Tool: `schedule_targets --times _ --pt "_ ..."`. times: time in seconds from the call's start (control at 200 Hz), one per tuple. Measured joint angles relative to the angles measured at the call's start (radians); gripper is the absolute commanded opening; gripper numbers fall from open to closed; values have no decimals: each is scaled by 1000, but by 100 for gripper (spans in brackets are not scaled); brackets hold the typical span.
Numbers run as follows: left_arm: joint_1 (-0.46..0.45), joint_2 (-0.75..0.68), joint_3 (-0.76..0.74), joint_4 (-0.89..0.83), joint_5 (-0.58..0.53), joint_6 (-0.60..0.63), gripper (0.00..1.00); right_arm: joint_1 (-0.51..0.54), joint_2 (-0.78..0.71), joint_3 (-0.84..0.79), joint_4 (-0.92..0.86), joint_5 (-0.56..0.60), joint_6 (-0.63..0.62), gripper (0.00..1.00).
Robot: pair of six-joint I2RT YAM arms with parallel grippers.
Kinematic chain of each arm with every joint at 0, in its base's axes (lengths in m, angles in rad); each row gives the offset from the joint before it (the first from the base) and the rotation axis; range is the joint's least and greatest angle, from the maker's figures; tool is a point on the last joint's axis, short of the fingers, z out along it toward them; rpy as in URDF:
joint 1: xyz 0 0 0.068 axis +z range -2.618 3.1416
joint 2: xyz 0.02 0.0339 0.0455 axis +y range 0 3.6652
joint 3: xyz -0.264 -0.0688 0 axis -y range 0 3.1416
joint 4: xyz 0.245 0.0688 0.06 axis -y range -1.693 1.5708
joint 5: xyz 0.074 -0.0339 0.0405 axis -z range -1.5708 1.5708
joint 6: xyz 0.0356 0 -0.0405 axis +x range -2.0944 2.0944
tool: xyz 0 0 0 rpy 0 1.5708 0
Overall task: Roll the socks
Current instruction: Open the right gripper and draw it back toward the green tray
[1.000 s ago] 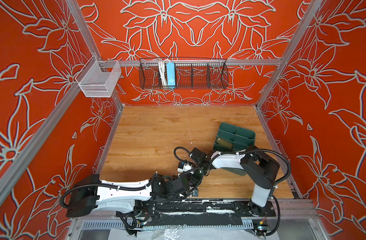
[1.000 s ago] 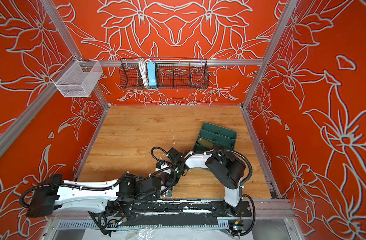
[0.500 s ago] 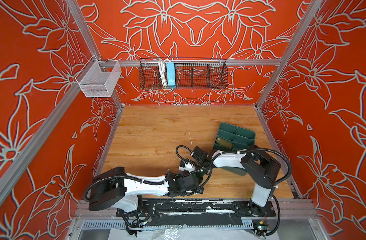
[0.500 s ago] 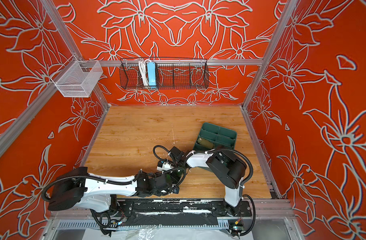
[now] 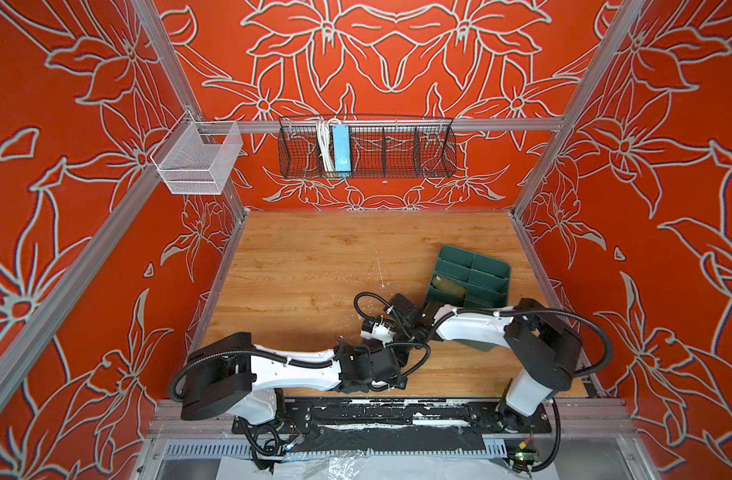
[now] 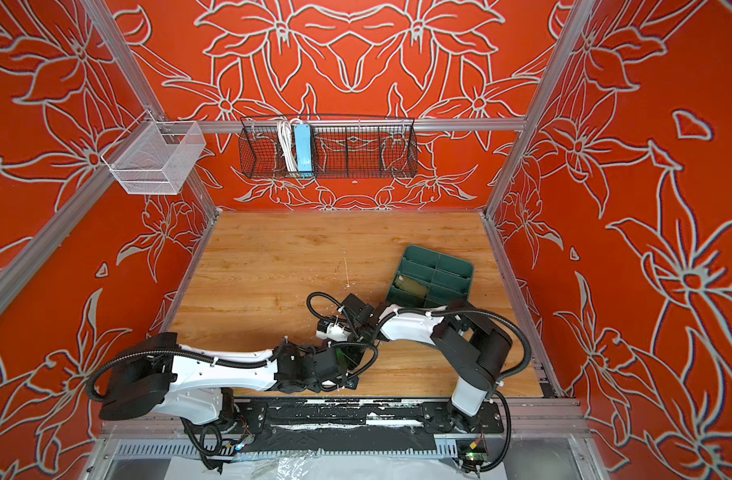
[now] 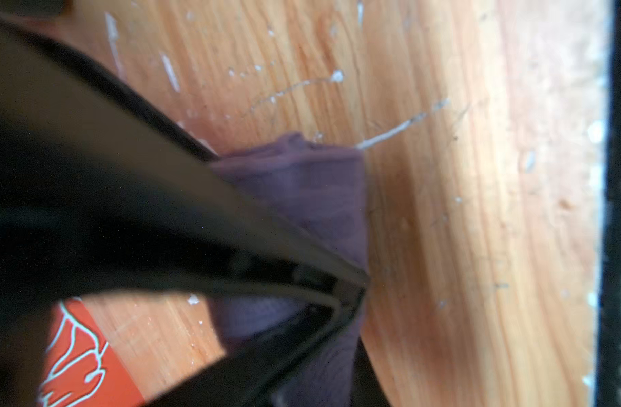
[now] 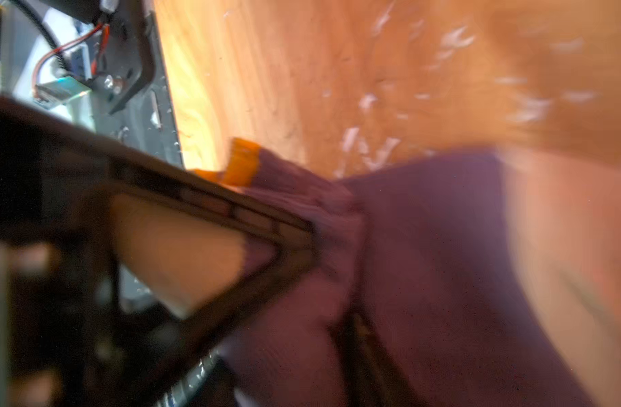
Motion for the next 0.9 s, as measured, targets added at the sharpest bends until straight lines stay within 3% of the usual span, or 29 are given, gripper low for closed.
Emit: schedule_targets --times 0.215,0.45,0.565,0.666,0.736,0.816,0.901 --pt "14 -14 -8 16 18 -37 5 -1 -153 -37 -37 195 51 58" --pt "11 72 49 -50 73 -64 5 -34 -393 -50 -90 468 87 63" --pt "13 148 133 -116 100 -83 4 -35 -559 -55 -96 692 130 79" --pt "29 233 239 -195 144 -111 4 -35 -711 -74 -85 909 149 85" --pt "53 288 313 -250 188 -132 4 -42 -829 -101 -63 1026 143 85" --pt "98 338 389 -320 267 -156 5 -43 -964 -144 -22 1072 112 80" --pt "163 389 466 -394 376 -178 5 -43 -1111 -196 15 1014 33 80"
